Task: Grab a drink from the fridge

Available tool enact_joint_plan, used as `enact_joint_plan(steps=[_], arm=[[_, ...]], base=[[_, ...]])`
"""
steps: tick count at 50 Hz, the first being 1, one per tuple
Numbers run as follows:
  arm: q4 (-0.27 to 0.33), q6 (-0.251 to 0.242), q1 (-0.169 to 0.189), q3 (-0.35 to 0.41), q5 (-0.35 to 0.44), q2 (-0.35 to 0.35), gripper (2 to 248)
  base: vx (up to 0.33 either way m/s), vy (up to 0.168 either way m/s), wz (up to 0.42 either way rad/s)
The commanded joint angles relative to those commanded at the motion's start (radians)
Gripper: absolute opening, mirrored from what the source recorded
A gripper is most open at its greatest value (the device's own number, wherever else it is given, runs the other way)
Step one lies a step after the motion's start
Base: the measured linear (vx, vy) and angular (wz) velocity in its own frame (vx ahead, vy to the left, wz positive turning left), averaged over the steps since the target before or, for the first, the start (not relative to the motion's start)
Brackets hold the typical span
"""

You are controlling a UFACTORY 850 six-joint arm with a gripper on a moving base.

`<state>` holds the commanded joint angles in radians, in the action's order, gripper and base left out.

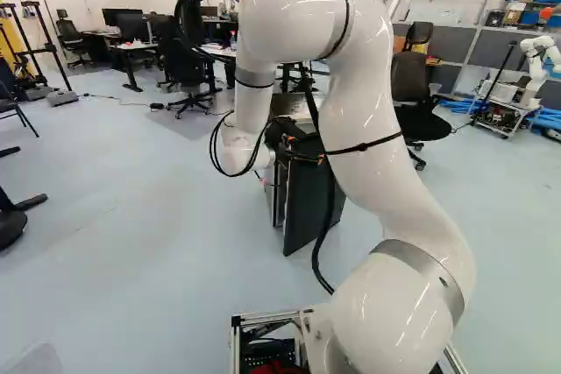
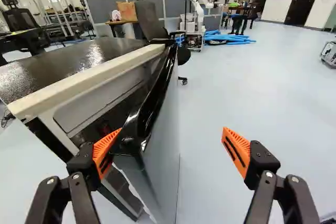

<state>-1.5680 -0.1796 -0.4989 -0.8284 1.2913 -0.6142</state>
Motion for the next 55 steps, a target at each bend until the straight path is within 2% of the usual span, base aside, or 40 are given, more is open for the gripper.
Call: enact_joint_plan(steps=[40,55], arm=[[-0.136,0.0,-0.024,0.116,0.048,0.056,247],[-0.187,0.0,-0.016,0.149,0.062,0.07,247]], base=[[0.0,0.0,0.0],[0.0,0.0,0.0]])
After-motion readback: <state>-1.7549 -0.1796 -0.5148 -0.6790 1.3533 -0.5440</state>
